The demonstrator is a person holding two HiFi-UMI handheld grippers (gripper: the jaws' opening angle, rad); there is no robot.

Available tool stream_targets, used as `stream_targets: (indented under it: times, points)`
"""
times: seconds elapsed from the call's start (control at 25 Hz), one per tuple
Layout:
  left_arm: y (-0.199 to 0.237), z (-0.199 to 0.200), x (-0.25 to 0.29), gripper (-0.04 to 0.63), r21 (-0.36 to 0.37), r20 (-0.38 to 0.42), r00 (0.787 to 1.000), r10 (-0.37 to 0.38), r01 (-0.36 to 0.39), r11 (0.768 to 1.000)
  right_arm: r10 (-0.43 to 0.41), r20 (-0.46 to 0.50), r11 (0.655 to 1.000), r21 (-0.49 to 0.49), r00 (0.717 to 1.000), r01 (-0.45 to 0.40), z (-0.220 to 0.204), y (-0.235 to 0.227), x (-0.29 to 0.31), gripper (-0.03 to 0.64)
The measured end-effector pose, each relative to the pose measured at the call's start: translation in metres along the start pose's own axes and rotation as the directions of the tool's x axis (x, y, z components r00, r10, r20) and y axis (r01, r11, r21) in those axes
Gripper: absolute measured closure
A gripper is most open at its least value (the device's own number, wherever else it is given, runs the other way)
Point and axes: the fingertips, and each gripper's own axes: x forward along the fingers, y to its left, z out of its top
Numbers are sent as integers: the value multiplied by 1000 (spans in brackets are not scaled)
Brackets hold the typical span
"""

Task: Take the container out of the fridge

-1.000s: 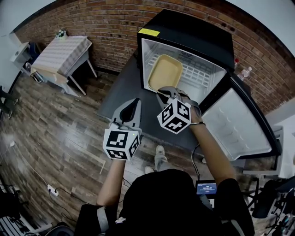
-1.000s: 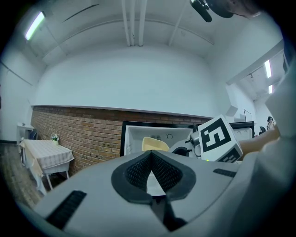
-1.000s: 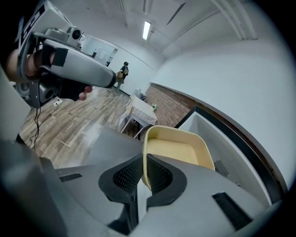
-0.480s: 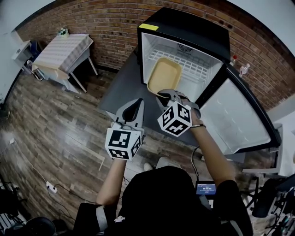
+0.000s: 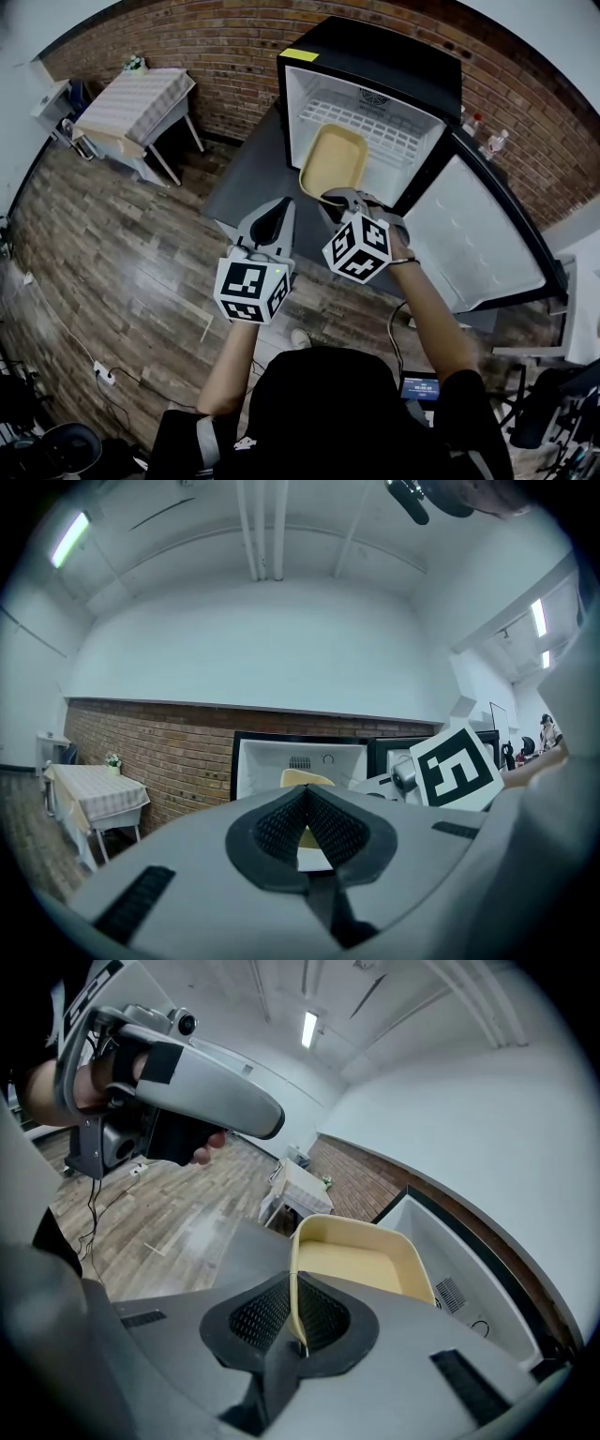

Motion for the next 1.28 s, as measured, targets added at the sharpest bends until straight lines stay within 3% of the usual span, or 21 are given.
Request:
stream_targets:
  times: [1.28]
  points:
    - [-125, -24, -98, 581, 1, -48, 994, 98, -98, 995, 65, 39, 996, -66, 997, -63, -47, 94, -119, 561]
